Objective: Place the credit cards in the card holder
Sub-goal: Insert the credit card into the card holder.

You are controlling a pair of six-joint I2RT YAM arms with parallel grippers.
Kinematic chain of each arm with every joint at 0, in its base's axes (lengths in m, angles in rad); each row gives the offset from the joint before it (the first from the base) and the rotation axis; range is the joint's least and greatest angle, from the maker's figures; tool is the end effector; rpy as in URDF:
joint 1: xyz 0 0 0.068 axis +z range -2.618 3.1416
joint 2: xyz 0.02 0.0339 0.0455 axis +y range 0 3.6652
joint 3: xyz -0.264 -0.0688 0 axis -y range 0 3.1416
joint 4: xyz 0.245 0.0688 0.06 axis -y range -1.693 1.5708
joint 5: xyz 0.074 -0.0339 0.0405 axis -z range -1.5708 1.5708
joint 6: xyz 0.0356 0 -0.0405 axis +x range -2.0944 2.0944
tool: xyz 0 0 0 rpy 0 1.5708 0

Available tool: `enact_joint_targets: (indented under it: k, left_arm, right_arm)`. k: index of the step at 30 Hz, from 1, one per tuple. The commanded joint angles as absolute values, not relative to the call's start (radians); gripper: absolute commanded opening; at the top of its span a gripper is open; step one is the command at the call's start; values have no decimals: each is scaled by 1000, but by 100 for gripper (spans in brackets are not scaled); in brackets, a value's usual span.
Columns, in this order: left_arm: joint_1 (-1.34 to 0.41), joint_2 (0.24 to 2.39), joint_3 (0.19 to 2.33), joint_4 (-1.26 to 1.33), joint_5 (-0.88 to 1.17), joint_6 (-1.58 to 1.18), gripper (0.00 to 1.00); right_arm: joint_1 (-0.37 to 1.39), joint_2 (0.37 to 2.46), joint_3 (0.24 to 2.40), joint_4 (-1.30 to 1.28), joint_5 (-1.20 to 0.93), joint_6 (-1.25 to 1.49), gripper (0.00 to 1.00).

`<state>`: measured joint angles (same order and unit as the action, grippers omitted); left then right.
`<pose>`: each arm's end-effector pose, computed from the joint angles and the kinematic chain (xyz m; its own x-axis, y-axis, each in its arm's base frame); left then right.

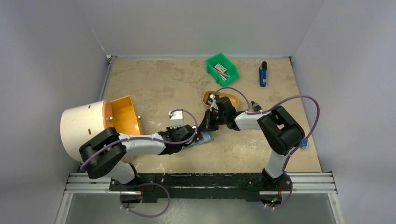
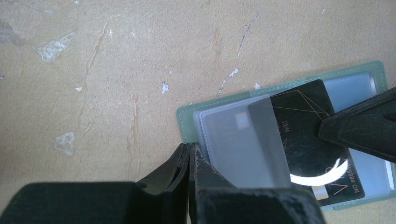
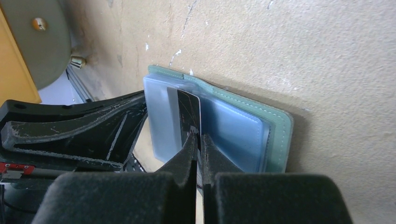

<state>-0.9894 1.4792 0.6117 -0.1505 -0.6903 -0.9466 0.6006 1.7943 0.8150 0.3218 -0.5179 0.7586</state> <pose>0.1581 -0.1993 0.1420 -0.6470 -0.1547 -0.7466 -0.1100 0.9879 -0.1093 0.2771 0.2112 0.1369 -0.9261 0.0901 -0.3664 -0.2442 0.5971 0.7641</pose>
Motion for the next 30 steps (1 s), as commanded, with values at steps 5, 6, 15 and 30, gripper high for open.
enact_joint_targets:
  k: [5, 6, 15, 30]
  left_arm:
    - [-985, 1516, 618, -101, -634, -959, 0]
    - [-986, 1516, 619, -101, -634, -960, 0]
    - [-986, 1513, 619, -101, -632, -962, 0]
    - [-985, 1481, 607, -79, -619, -964, 0]
  right_arm:
    - [640, 1813, 843, 289, -491, 752, 0]
    - [642, 1814, 842, 291, -498, 755, 0]
    - [647, 1786, 849, 258, -529, 750, 10]
    - [658, 1782, 889, 219, -564, 733, 40]
